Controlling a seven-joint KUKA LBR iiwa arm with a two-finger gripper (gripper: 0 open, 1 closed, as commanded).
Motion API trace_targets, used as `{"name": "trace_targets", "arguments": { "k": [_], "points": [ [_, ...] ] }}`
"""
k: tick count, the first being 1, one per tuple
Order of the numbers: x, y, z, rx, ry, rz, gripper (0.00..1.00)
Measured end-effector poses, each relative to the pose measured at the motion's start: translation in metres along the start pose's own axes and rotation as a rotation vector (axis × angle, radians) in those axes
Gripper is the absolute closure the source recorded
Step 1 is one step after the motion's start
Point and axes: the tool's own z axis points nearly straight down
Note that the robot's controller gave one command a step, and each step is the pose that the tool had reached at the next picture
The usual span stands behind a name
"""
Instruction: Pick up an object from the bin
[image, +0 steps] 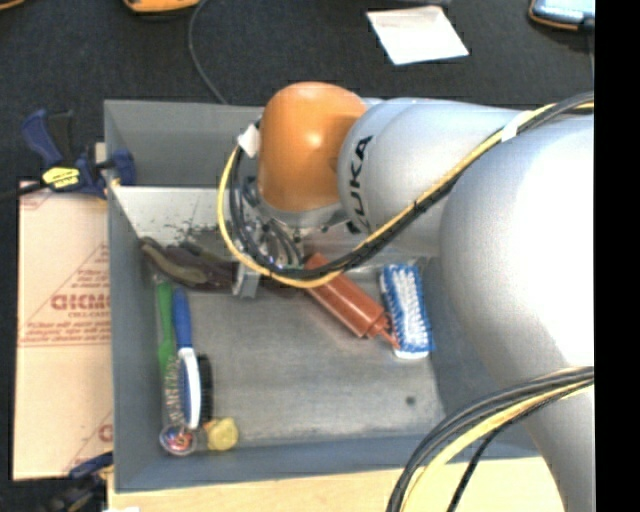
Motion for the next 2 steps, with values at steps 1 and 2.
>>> {"name": "trace_targets", "arguments": {
  "k": [1,2],
  "points": [
    [0.009,0.010,0.037,-0.004,-0.003,0.061,1.00],
    [0.015,-0.013,-0.036,-0.001,-0.003,0.024,1.00]
  ]
}}
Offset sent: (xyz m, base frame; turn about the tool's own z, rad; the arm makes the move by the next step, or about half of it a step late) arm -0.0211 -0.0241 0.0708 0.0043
